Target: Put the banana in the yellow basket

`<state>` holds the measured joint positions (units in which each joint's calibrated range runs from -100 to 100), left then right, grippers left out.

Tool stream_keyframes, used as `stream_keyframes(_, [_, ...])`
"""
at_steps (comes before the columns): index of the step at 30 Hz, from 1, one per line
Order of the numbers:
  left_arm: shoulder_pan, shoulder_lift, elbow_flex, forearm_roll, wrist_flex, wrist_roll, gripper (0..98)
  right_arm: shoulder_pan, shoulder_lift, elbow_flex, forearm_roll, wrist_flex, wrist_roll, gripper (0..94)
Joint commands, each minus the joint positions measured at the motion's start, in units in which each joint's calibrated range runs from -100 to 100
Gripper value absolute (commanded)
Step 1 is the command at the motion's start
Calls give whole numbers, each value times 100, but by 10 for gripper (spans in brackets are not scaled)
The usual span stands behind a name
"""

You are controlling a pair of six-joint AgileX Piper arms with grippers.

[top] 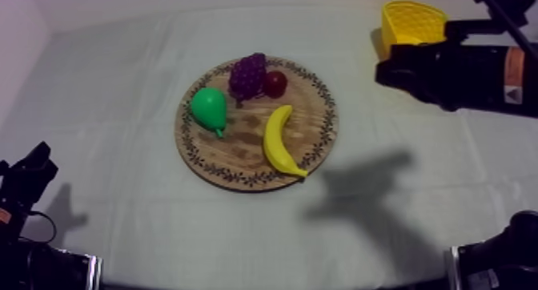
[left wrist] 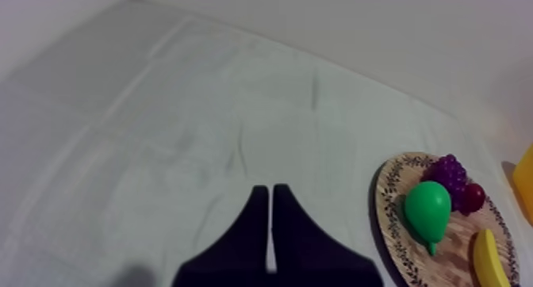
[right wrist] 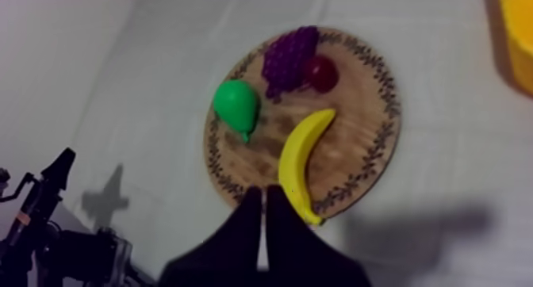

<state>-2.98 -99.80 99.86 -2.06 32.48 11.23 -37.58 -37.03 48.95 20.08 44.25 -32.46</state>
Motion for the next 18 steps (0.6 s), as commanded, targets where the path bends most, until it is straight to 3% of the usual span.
stream_keyframes(1, [-3, -3, 3, -1, 2, 2, 1, -42, 333, -121, -45, -76, 2, 4])
stream_keyframes(7, [-3, -3, 3, -1, 2, 3, 1, 58, 744, -317, -258, -451, 200, 27])
stream_keyframes(12, [-3, -3, 3, -1, 2, 2, 1, 97, 982, -389, -444, -652, 428, 112])
stream_keyframes(14, [-3, -3, 3, -1, 2, 2, 1, 104, 1066, -375, -539, -748, 573, 226])
stream_keyframes(18, [-3, -3, 3, -1, 2, 3, 1, 128, 1170, -260, -599, -992, 657, 641])
